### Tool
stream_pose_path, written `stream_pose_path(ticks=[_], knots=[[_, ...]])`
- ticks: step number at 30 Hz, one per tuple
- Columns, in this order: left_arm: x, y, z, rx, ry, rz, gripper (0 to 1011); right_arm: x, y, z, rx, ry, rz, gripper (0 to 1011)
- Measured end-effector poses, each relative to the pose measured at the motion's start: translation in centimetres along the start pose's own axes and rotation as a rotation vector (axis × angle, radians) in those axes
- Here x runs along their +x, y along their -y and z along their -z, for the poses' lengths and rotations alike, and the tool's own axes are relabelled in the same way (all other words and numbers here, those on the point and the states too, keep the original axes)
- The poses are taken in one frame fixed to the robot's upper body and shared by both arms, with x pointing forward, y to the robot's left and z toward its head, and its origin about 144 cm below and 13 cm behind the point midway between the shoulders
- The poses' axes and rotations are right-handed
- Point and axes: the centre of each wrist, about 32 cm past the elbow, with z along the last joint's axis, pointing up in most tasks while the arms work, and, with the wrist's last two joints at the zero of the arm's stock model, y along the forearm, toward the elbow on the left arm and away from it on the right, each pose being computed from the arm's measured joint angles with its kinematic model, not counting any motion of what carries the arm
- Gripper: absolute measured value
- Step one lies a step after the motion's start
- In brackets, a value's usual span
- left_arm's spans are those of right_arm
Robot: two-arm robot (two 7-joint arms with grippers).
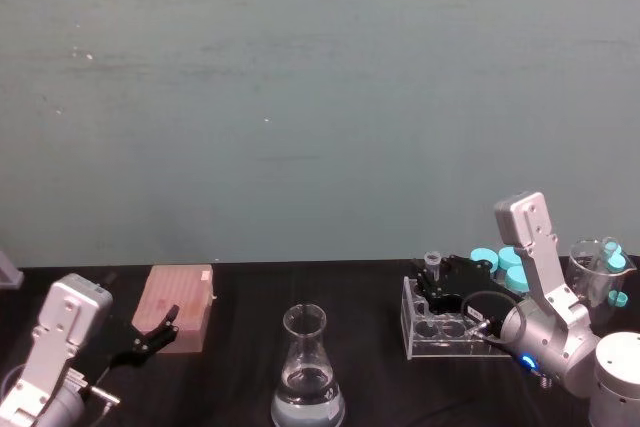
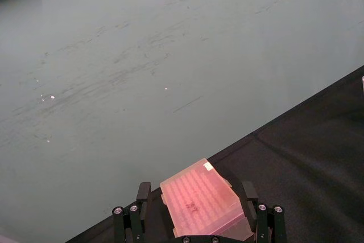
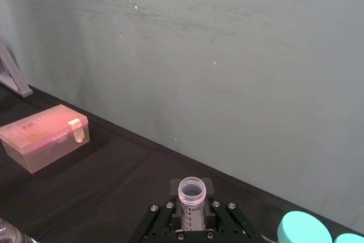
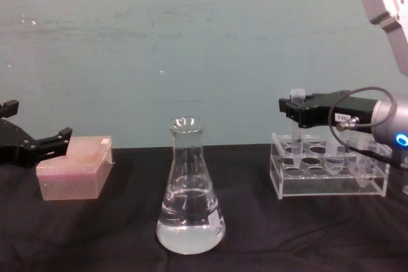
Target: Pour the liquid from the test tube into the beaker using one hand.
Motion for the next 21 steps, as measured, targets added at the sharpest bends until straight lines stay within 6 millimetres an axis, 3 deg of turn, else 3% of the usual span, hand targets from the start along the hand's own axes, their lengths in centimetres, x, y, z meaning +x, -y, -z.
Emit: stream_pose_path(ticks=[13,20,21], knots=[[0.0,0.0,0.0,0.0,0.0,0.0,1000,-0.01,-0.04,0.0,-0.003,-0.002,-0.001,200],[0.0,0.0,0.0,0.0,0.0,0.0,1000,0.01,-0.01,-0.03,-0.001,-0.002,0.0,362],[0.0,0.0,0.0,0.0,0.0,0.0,1000,0.01,-0.01,-0.03,-0.001,-0.002,0.0,421]])
